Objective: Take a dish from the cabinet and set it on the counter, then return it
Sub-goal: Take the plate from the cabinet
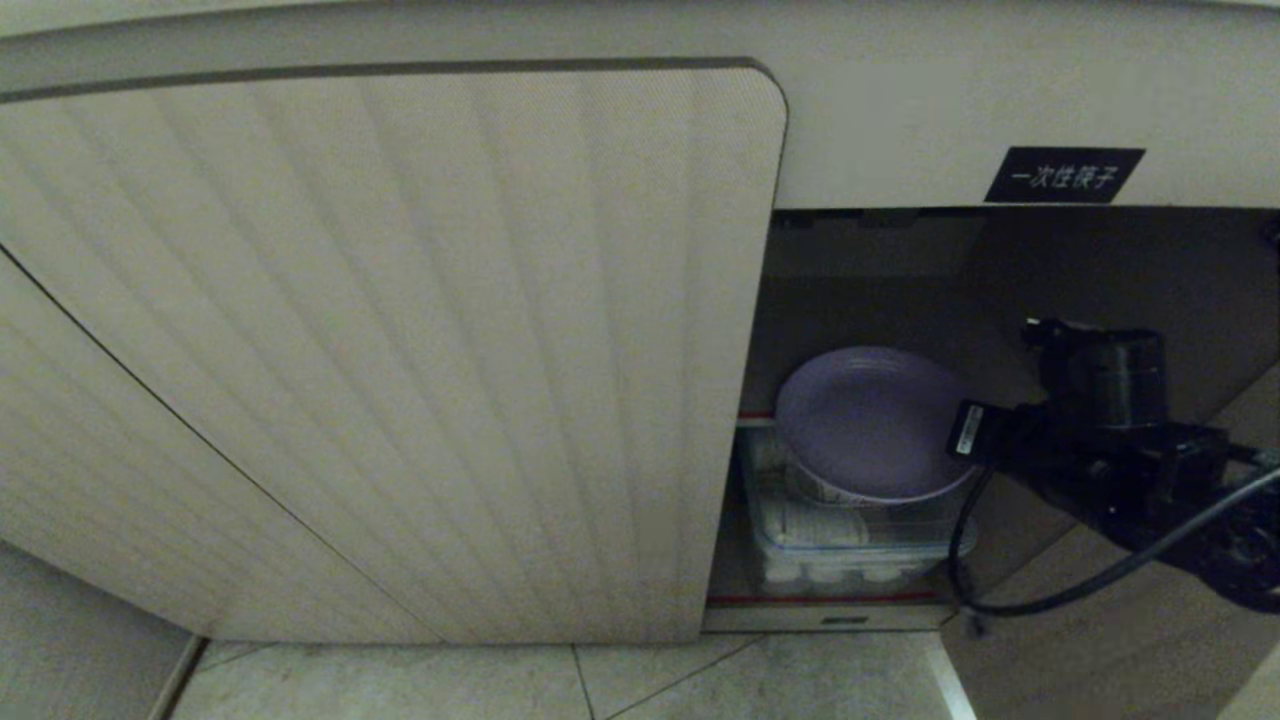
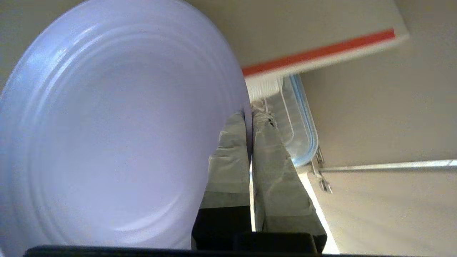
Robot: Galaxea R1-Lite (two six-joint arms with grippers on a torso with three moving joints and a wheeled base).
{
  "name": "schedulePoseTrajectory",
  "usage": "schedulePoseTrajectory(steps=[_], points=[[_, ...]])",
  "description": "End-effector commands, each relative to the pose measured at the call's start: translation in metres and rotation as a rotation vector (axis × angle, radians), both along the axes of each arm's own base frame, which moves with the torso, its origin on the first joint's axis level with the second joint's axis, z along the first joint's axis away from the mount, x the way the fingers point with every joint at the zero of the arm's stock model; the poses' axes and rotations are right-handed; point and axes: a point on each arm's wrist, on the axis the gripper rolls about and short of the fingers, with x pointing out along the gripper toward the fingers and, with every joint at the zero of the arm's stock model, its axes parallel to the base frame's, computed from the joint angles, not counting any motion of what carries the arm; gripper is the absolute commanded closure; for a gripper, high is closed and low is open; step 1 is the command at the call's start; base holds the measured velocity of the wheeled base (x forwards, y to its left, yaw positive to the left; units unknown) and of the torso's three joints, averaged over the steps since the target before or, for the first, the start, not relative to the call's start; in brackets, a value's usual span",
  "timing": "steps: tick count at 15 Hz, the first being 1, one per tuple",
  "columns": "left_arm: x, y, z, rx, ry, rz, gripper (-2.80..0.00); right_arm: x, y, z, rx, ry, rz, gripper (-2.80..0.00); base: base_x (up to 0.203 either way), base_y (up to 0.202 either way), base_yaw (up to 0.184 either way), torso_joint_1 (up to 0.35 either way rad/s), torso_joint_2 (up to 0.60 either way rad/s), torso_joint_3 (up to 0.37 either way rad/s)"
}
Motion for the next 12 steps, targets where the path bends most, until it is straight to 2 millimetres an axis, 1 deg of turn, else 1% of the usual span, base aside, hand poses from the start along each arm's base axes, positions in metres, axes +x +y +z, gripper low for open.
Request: schedulePoseTrajectory(steps=[1, 6, 12], points=[[0.0, 0.0, 0.0, -0.001, -0.001, 0.0, 0.0, -0.013, 0.001, 0.003, 0.003, -0.007, 0.013, 0.0, 0.0, 0.0, 0.0, 0.0, 0.0, 0.0], [0.0, 0.0, 0.0, -0.001, -0.001, 0.0, 0.0, -0.036, 0.0, 0.004, 0.002, -0.002, 0.039, 0.0, 0.0, 0.0, 0.0, 0.0, 0.0, 0.0], [0.0, 0.0, 0.0, -0.001, -0.001, 0.0, 0.0, -0.059, -0.008, 0.004, 0.01, 0.004, 0.041, 0.0, 0.0, 0.0, 0.0, 0.0, 0.0, 0.0]])
